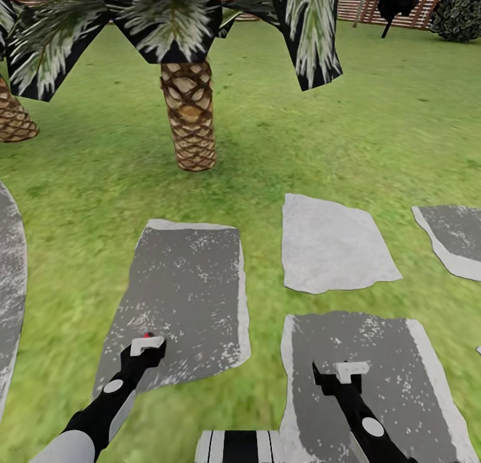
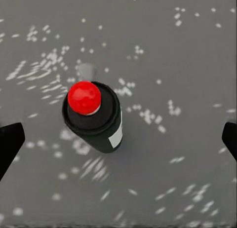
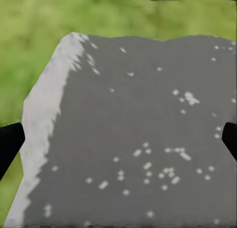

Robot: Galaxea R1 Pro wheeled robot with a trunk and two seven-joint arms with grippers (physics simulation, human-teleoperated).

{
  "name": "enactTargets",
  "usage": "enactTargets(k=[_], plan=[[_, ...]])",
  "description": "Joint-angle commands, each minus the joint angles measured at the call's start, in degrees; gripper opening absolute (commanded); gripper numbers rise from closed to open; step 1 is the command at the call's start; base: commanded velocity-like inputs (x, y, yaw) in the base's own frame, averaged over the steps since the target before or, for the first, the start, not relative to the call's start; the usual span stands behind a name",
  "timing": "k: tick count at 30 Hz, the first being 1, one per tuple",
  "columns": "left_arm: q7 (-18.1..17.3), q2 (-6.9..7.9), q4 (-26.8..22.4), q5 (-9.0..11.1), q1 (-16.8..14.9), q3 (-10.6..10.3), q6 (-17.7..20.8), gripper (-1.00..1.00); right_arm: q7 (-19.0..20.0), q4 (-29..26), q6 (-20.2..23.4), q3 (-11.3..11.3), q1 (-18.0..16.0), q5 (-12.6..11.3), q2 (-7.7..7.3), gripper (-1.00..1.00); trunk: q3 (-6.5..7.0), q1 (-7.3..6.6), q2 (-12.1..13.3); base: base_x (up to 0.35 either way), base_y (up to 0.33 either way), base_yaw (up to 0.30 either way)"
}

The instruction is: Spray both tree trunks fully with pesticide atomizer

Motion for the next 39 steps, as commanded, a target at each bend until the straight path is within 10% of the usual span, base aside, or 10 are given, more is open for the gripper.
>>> enactTargets(k=[1, 39], plan=[[0.0, 0.01, 0.0, 0.0, 0.0, 0.0, 0.0, 1.0, 0.0, 0.0, 0.0, 0.0, 0.0, 0.0, 0.0, 1.0, -0.32, 0.02, 0.0, 0.0, 0.0, 0.073], [0.1, 0.01, 0.1, 0.0, 0.0, 0.1, -0.2, 1.0, 0.0, -0.1, 0.0, 0.0, 0.0, 0.0, 0.0, 1.0, -7.53, 0.54, -0.3, 0.002, 0.0, 0.027]])
